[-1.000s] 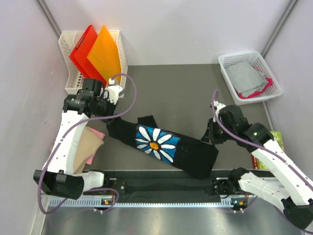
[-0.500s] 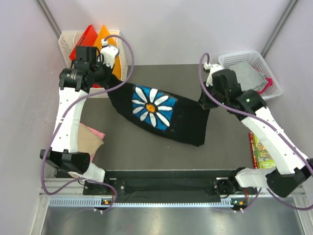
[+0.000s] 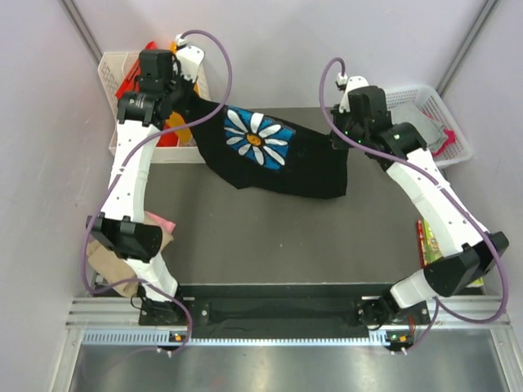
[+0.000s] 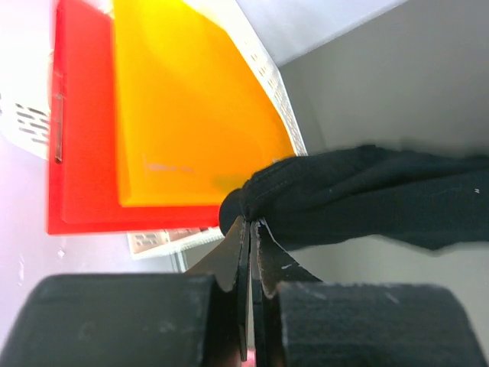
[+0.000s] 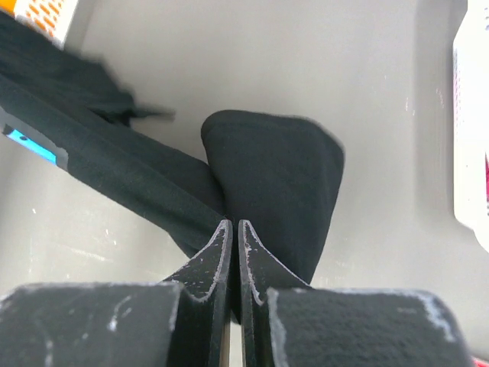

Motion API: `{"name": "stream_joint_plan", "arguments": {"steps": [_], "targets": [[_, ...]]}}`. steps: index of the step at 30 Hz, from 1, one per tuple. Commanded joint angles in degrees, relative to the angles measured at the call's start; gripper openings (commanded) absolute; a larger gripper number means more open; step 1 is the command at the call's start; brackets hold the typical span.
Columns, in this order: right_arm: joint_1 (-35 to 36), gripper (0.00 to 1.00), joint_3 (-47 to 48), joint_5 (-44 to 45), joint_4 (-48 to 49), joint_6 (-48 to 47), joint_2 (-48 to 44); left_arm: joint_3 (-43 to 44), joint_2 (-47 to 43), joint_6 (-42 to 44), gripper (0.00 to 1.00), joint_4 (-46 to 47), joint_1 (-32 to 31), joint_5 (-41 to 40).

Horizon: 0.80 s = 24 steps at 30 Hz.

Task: Fold and stack the t-shirts
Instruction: Flatten out the tshirt

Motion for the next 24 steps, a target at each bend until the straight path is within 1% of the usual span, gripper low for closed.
{"name": "stream_joint_plan", "arguments": {"steps": [1, 2, 3, 4, 5, 6, 7, 8, 9, 10, 11, 12, 13, 14, 15, 16, 17, 18, 19, 20, 21, 23, 24], "targets": [[-1.25, 0.0, -8.58, 1.87, -2.98, 2.32, -8.59, -9.97, -12.34, -0.09, 0.0, -1.19, 1.24, 2.6], [-0.82, 0.0, -11.65, 0.73, -3.68, 3.46, -10.53, -19.59, -15.43, 0.43, 0.0, -3.38, 1.15, 4.62], [-0.2, 0.0, -17.16, -1.28, -4.2, 5.04, -14.55, -24.3, -18.42, 1.65, 0.0, -5.4, 0.97, 7.51], [1.37, 0.0, -19.66, -1.91, -5.25, 6.71, -16.5, -28.96, -24.28, 2.8, 0.0, -6.9, 0.36, 10.24], [2.26, 0.0, -22.29, -3.4, -6.92, 7.94, -18.35, -37.44, -27.13, 4.29, 0.0, -10.05, 0.1, 10.79], [3.4, 0.02, -27.36, -5.59, -8.15, 10.91, -22.02, -40.92, -29.77, 5.35, 0.0, -12.26, 0.01, 11.84], [6.1, 0.06, -29.76, -6.57, -9.21, 12.77, -23.62, -43.91, -34.06, 6.31, 0.0, -14.37, -0.08, 13.68], [7.44, 0.17, -32.4, -8.4, -10.96, 14.62, -25.21, -48.21, -35.58, 8.41, 0.0, -17.35, -0.17, 14.56], [9.02, 0.46, -37.73, -13.12, -11.41, 18.64, -27.66, -49.56, -36.9, 9.39, 0.0, -22.42, -0.26, 15.18], [10.6, 0.58, -40.22, -15.26, -11.24, 20.33, -28.64, -50.53, -38.13, 10.18, 0.0, -25.17, -0.26, 15.62], [13.66, 0.66, -42.07, -16.06, -11.68, 21.74, -29.26, -51.23, -38.32, 11.67, 0.05, -27.29, -0.26, 16.59], [14.91, 0.83, -43.75, -15.63, -12.2, 24.28, -29.87, -51.15, -38.23, 12.29, 0.11, -31.23, -0.35, 17.03], [15.62, 0.91, -44.2, -15.8, -12.21, 24.91, -30.14, -50.8, -37.45, 13.26, 0.13, -33.27, -0.26, 17.64], [15.62, 0.94, -44.11, -16.24, -12.12, 25.35, -30.14, -49.84, -36.83, 14.22, 0.17, -34.85, -0.35, 18.35], [15.45, 0.97, -43.16, -14.94, -12.21, 25.27, -29.19, -49.4, -36.3, 13.8, 0.23, -34.96, -0.35, 17.4], [15.27, 0.98, -41.76, -13.53, -12.73, 24.66, -28.31, -48.87, -35.34, 14.06, 0.33, -34.96, -0.35, 16.78], [15.01, 0.99, -38.09, -11.78, -13.17, 23.78, -27.08, -47.39, -34.72, 15.02, 0.45, -34.87, -0.35, 16.07], [14.49, 0.99, -36.05, -8.63, -13.52, 21.77, -23.94, -46.33, -33.93, 15.37, 0.71, -34.87, -0.35, 16.15], [13.09, 0.99, -34.11, -6.86, -13.61, 20.54, -22.25, -45.01, -31.83, 15.64, 0.8, -34.78, -0.35, 16.42], [12.12, 0.99, -30.79, -5.97, -13.09, 19.48, -20.58, -42.13, -30.68, 15.29, 0.85, -34.52, -0.35, 17.03], [11.32, 0.98, -29.45, -5.44, -12.48, 17.38, -17.34, -40.71, -29.37, 15.03, 0.87, -34.08, -0.35, 17.99], [8.51, 0.97, -26.99, -5.08, -9.4, 15.09, -14.34, -39.03, -25.93, 13.54, 0.86, -29.53, -0.35, 18.18], [7.46, 0.97, -26.45, -4.21, -8.53, 14.29, -11.63, -39.54, -25.05, 12.57, 0.85, -25.77, -0.35, 15.74]]}}
